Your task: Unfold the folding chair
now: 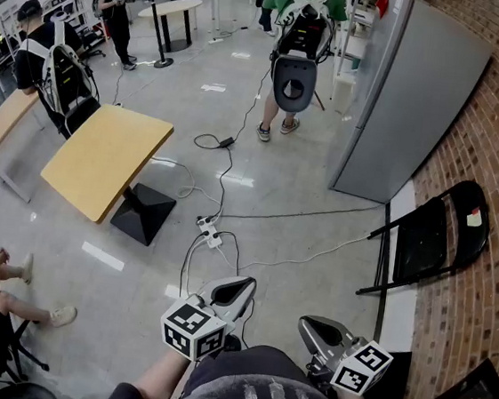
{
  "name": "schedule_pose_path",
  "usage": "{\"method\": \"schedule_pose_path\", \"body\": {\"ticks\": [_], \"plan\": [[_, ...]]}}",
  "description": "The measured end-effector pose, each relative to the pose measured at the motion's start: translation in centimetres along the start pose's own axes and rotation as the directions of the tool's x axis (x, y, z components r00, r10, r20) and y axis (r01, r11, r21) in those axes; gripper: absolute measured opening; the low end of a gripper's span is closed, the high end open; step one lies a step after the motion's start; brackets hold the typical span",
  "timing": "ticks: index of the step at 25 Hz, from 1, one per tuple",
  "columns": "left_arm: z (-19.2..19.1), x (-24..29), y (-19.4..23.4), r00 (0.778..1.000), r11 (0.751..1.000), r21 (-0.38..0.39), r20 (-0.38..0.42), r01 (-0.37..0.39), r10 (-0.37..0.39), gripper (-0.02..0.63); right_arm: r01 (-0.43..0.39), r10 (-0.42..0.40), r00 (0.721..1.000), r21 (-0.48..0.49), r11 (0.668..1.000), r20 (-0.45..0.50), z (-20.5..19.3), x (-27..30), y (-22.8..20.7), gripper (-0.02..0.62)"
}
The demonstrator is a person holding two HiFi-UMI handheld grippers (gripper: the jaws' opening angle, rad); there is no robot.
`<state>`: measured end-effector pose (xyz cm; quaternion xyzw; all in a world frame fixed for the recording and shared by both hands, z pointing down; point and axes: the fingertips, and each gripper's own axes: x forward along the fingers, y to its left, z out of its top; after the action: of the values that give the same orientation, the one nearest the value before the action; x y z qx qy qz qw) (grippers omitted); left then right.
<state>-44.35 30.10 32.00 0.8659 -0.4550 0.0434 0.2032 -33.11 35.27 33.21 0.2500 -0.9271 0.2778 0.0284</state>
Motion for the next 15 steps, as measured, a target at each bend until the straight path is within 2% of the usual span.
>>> {"method": "schedule_pose_path", "body": {"ticks": [3,8,12,15], "plan": [[0.2,0.0,1.5,0.999,0.999,-0.026,0.021,0.031,-0.030,0.003,0.030,-0.030,0.999,-0.029,0.999,-0.028,0.3,2.1,-0.1,0.002],[-0.1,-0.2,4.5,0.997,0.996,-0.031,-0.011,0.082,-0.082,0.003,0.097,-0.097,0.995,-0.004,0.995,-0.036,-0.1,4.1,0.2,0.002],[-0.3,-0.2,6.5,0.995,0.991,-0.082,-0.002,0.103,-0.103,0.003,0.145,-0.146,0.986,-0.011,0.989,-0.081,-0.7,4.6,0.8,0.002],[-0.2,-0.1,7.1,0.994,0.990,-0.087,-0.005,0.112,-0.112,0.003,0.125,-0.126,0.987,-0.016,0.992,-0.102,-0.6,5.9,1.2,0.002]]}}
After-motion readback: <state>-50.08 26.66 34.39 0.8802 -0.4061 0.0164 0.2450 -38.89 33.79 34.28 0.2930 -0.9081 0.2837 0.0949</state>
